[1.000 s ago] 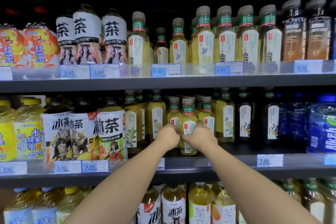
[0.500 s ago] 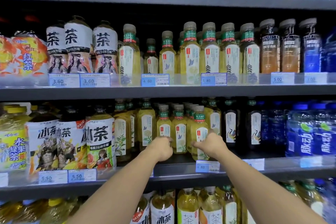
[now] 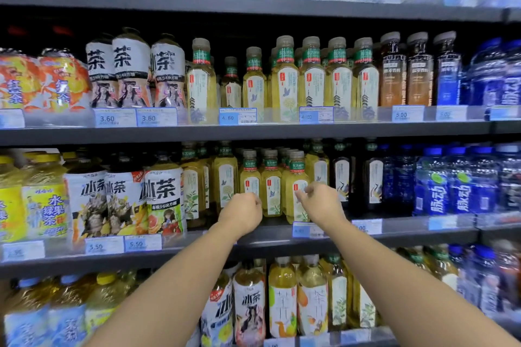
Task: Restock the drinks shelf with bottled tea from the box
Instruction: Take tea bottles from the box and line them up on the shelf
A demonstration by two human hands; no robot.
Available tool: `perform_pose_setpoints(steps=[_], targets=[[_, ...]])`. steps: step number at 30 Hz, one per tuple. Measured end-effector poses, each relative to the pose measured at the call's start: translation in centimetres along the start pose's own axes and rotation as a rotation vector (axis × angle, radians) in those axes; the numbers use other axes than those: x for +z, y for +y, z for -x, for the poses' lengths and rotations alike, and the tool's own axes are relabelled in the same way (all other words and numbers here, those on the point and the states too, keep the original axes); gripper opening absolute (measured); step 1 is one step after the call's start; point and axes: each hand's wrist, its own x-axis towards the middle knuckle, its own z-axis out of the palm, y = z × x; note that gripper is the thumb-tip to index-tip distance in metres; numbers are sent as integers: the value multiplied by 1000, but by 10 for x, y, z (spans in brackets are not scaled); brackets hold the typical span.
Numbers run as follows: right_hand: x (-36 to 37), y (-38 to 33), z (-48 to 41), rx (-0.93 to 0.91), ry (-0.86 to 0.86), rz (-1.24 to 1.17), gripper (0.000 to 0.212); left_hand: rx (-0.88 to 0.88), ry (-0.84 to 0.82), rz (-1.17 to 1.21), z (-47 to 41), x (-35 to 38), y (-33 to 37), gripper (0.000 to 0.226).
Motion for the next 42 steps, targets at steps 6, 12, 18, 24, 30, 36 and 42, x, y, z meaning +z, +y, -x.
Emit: perform_pose_setpoints(steps=[6,12,18,24,30,36,42], targets=[[-26,-19,80,-44,-101,17,26,130,314,33,91,-7,30,19],[-17,20,171,-8,-163,46,28,141,203,71,182,48,25,20],[51,112,265,68,-319,110,30,47,-47,122,267,150,-3,17],[150,214,353,204,-523,148,36,-116,-286,123,345,282,-52,5],[225,268,416,357,-778,153,18,-95,-504,-197,406,359,-111,26],[299,297,443,445,-1050,275,22,-97,-419,-206,418,391,-172,66],[366,310,465,537,-1203,284,54,-252,-265,132,426,415,-182,73]])
